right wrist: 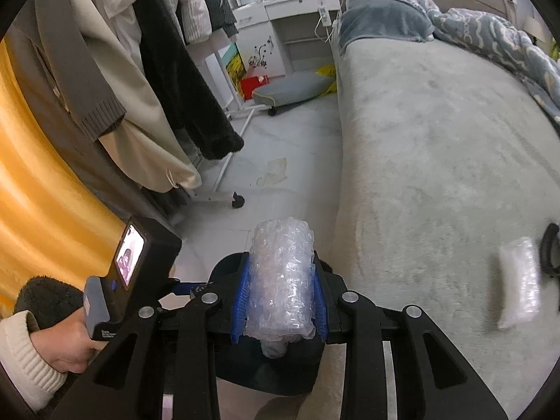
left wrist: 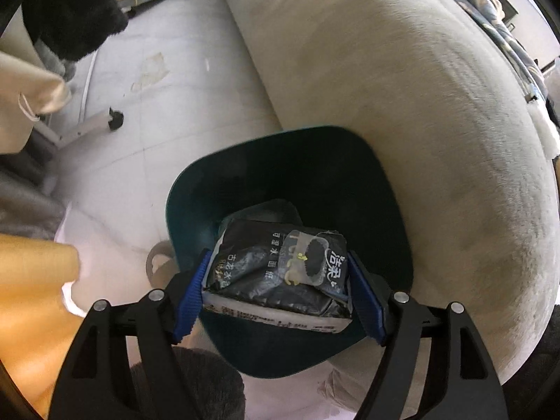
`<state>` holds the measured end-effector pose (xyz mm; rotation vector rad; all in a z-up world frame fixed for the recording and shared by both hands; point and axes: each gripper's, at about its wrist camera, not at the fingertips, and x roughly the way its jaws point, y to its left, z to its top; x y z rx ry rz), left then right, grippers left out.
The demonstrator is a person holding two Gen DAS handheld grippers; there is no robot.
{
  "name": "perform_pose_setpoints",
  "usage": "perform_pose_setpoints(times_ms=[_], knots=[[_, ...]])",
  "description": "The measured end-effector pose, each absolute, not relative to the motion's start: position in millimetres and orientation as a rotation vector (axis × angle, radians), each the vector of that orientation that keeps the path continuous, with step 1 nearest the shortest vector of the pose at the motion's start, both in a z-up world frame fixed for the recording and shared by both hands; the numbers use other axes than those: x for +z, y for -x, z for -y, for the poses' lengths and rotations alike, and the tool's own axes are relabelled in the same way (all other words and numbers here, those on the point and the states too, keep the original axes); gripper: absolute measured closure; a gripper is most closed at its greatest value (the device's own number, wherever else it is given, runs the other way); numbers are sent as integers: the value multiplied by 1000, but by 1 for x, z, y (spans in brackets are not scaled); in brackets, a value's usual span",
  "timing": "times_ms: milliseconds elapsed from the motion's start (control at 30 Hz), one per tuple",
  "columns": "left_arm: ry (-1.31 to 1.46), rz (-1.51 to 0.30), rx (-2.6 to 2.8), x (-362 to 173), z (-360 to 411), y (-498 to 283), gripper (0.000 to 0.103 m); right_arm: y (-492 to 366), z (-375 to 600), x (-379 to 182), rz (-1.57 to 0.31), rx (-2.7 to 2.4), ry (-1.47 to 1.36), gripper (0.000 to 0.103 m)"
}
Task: Collect trash
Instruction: 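Carry both items over the green bin and open both tools, then move both tools back over the bed toward the remaining items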
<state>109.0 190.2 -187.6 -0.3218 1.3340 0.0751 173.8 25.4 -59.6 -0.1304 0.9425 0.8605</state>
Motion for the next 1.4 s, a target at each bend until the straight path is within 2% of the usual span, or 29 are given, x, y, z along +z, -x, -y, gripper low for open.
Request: perform_pose_setpoints(times_ms=[233,567,933,1133,1267,1400], knots=[[328,-1297,82,-179,-203,-102,17,-178,-40,-85,-1007,857,165,71],[326,-1075,100,-120,-217,-89,17,-176,-62,-129,-1121,840,233,71],[264,-803,135,-60,-226,-77,30,-161,-81,-179,-1249,857,283,71],[256,-688,173,-40,-223,-72,32,-163,-85,-186,-1268,840,306,69],[256,-652,176,-29,-223,-72,32,-162,-85,-186,-1280,850,299,55],[241,-627,174,-16,-219,-71,32,-158,-84,-181,-1268,860,307,47]])
